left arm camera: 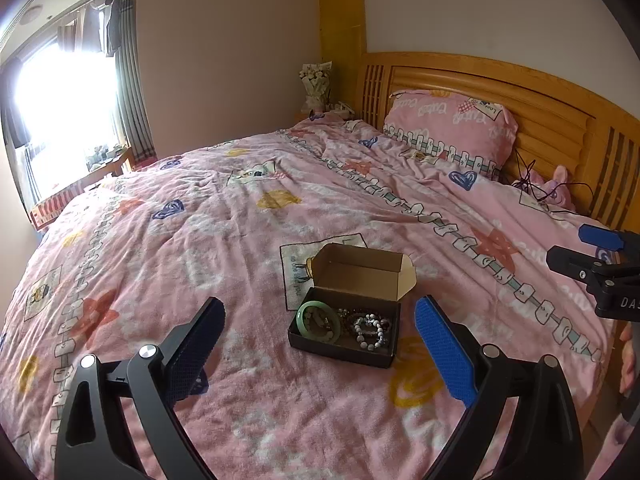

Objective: Organize jewelry

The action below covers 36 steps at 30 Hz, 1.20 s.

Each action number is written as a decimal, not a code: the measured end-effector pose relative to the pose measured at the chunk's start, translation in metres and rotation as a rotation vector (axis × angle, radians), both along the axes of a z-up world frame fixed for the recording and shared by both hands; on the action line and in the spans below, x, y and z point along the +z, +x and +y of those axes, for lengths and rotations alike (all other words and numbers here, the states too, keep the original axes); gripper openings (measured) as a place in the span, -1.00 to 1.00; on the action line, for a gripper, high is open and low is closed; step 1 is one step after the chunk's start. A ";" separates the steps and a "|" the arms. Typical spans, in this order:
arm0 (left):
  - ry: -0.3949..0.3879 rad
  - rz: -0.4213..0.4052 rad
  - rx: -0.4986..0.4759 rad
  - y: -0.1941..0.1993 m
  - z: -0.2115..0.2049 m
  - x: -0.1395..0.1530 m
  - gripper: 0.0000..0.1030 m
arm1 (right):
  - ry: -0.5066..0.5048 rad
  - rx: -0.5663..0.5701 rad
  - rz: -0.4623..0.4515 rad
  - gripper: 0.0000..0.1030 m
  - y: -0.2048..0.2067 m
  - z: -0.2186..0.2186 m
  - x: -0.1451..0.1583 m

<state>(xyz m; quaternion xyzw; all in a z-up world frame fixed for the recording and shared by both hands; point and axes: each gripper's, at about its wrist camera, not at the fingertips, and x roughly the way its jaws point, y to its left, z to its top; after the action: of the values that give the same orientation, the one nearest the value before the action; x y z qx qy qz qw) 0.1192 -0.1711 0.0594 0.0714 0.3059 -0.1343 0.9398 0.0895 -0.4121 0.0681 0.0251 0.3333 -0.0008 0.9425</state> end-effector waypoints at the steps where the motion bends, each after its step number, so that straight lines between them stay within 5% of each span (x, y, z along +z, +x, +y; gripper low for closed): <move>1: -0.001 -0.001 -0.001 0.000 0.000 0.000 0.83 | 0.001 0.001 0.000 0.85 0.000 0.000 0.000; 36: 0.004 -0.009 -0.008 -0.003 -0.003 0.005 0.83 | -0.004 -0.003 0.001 0.85 -0.002 0.003 0.001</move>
<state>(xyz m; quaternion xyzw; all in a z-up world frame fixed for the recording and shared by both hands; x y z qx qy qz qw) 0.1158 -0.1740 0.0647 0.0748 0.3015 -0.1371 0.9406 0.0880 -0.4091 0.0690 0.0237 0.3338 -0.0027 0.9423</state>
